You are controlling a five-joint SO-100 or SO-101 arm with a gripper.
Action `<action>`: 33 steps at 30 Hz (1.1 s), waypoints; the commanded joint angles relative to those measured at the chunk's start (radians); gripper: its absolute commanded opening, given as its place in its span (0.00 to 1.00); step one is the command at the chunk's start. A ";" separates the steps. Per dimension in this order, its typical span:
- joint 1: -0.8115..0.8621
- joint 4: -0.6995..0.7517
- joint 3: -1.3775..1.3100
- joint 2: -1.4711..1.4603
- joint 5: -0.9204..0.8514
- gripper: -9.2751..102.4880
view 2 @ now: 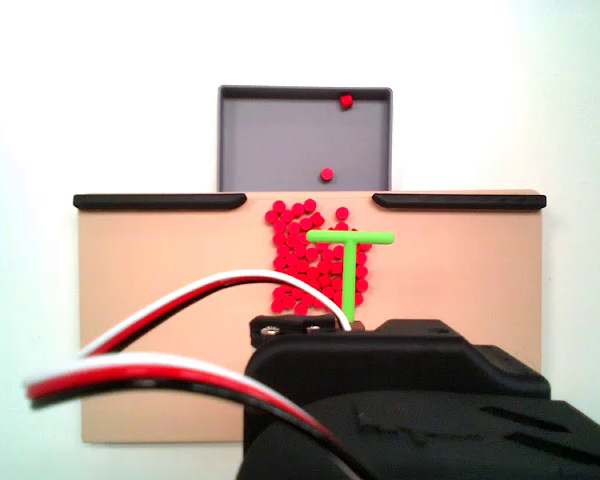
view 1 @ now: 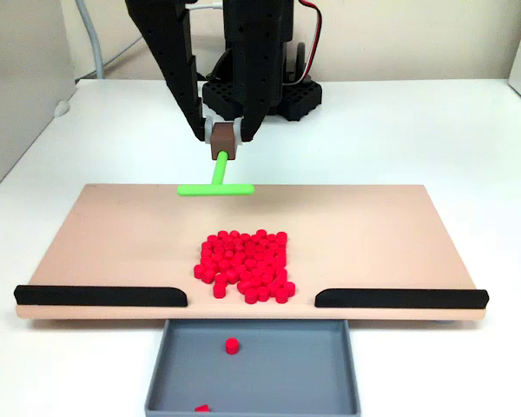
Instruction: Gather the left side granules
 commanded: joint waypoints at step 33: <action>-0.051 0.009 0.032 0.106 -0.046 0.08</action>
